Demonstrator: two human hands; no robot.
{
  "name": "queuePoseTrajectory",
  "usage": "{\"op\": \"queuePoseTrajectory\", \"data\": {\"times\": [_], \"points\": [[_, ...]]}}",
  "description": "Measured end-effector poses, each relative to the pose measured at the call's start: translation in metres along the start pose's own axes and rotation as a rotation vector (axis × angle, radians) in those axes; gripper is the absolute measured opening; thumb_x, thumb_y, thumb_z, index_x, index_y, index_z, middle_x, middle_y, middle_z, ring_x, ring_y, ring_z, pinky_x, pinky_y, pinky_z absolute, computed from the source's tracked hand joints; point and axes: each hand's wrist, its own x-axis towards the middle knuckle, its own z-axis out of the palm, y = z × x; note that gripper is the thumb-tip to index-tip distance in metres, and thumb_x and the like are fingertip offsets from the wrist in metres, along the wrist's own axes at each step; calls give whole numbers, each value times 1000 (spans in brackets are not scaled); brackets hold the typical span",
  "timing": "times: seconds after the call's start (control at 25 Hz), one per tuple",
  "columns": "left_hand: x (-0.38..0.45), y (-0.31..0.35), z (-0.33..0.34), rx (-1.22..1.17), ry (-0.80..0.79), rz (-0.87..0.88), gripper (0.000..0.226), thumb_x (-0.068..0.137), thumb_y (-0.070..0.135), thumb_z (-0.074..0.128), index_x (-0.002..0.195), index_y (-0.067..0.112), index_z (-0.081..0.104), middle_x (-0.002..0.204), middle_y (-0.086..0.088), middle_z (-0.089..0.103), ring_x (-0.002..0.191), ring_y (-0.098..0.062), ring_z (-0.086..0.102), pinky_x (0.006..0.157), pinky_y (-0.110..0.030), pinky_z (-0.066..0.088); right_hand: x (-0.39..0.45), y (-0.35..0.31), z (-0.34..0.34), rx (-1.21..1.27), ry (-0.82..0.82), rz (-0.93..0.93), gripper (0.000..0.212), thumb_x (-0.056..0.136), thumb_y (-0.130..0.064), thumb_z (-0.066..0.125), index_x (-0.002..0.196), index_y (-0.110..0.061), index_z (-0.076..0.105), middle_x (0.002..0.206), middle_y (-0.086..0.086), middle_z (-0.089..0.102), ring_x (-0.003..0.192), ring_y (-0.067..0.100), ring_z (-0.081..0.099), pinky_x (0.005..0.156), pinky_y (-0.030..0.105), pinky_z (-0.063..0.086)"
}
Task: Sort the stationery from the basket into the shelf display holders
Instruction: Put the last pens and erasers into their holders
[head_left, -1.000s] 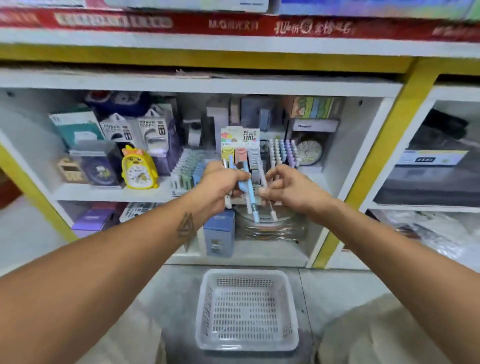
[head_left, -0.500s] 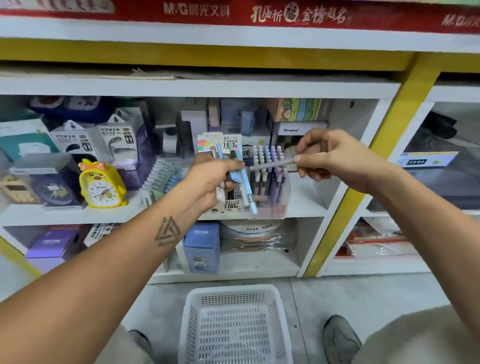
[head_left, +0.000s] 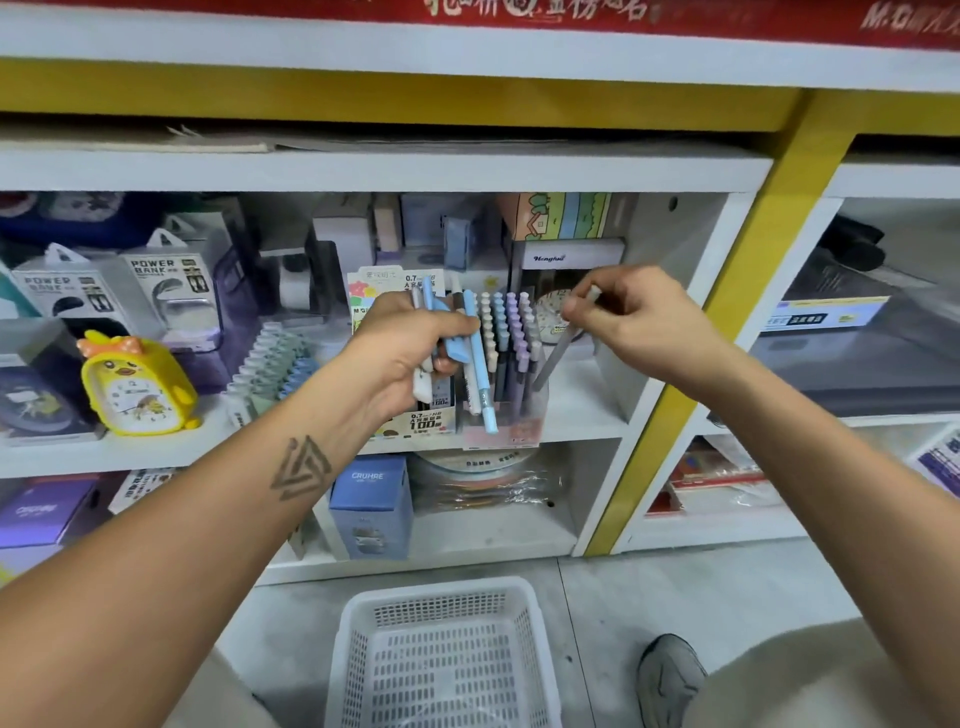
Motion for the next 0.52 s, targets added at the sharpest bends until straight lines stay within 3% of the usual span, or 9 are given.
{"op": "queuePoseTrajectory", "data": {"times": [0.16, 0.32, 0.52], "points": [[-2, -3, 2, -19, -5, 0, 31, 76, -11, 72, 97, 2, 53, 79, -22, 64, 46, -19, 55, 39, -21, 35, -3, 4, 19, -184, -73, -38, 15, 95, -31, 66, 82, -29, 59, 65, -14, 57, 57, -4, 52, 47, 11, 33], [-6, -4, 1, -5, -10, 13, 30, 75, -10, 73, 96, 1, 54, 73, -18, 64, 44, -19, 55, 38, -21, 35, -5, 12, 32, -315, -126, -82, 11, 94, -31, 68, 85, -25, 65, 74, -13, 60, 71, 3, 55, 60, 26, 41], [-7, -2, -4, -2, -18, 23, 21, 77, -11, 71, 84, 2, 56, 68, -17, 63, 46, -19, 55, 40, -21, 34, -5, 17, 37, -327, -224, -95, 14, 96, -35, 64, 96, -23, 69, 80, -11, 64, 74, 5, 56, 60, 18, 38]]}}
